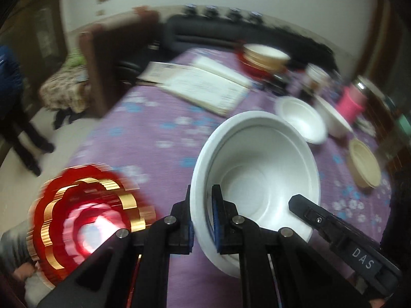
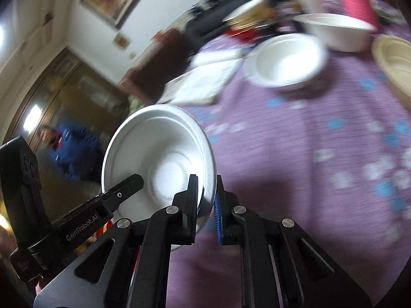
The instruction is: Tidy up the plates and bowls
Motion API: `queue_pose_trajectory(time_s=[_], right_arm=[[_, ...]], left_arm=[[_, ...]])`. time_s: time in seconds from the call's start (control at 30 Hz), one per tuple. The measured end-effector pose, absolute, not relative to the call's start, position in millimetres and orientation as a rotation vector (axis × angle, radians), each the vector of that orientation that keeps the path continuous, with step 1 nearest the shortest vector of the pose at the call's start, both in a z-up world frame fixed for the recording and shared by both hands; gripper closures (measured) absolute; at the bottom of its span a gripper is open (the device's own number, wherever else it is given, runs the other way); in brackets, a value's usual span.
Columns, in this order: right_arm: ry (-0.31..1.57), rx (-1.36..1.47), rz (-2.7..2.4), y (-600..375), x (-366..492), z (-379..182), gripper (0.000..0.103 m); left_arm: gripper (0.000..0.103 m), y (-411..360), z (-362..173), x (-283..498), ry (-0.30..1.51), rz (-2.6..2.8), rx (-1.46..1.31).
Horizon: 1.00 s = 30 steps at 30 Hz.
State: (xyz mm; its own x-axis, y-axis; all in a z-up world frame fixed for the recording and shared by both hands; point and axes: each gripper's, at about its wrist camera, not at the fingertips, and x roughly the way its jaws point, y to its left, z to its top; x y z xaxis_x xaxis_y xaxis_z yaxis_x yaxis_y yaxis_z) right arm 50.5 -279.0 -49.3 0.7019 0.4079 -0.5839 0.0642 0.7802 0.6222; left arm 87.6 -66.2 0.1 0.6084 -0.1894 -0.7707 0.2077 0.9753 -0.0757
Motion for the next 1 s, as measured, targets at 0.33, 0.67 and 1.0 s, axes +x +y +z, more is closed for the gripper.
queue_pose_trajectory(time_s=[0.33, 0.67, 1.0], right_arm=[[0.845, 0.479, 0.359, -124, 83, -51, 0.091], [0.847, 0.253, 0.31, -71, 84, -72, 0.088], [0.69, 0.249, 0.263, -110, 64, -45, 0.076]], left_arm=[[0.093, 62, -22, 82, 0.917, -0.026, -0.126], [0.09, 101, -53, 85, 0.976, 0.033, -0.163], [0.073, 132, -26, 72, 0.844, 0.176, -0.193]])
